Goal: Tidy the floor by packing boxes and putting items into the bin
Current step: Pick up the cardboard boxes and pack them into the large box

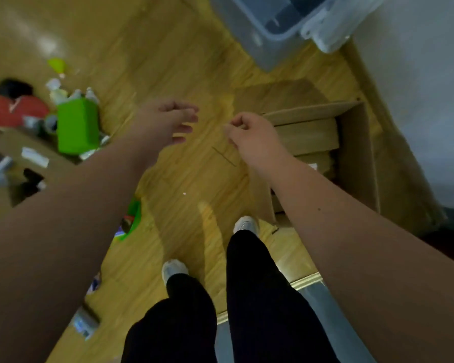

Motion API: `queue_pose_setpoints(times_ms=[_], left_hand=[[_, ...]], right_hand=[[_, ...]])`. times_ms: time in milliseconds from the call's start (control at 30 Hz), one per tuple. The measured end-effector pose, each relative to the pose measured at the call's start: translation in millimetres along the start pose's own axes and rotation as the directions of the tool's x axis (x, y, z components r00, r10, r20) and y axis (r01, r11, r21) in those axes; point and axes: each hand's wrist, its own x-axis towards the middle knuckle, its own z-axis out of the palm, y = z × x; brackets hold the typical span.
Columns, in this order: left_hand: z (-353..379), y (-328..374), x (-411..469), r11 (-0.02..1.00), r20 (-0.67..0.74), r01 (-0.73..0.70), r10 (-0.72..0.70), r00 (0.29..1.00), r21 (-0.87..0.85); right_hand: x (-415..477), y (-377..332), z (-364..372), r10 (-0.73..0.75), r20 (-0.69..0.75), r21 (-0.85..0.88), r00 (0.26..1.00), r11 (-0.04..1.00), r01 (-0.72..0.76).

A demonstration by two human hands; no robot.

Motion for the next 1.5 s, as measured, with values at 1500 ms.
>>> queue_pose_setpoints(times_ms=[1500], left_hand=[[-497.6, -468.7, -338.9, 0.741, -0.545, -0.011, -0.484, 0.685, -0.671]], right_hand=[[-222.6, -53.0, 695.3, 0.232, 0.610, -0.543, 0.758, 0.818, 0.187]])
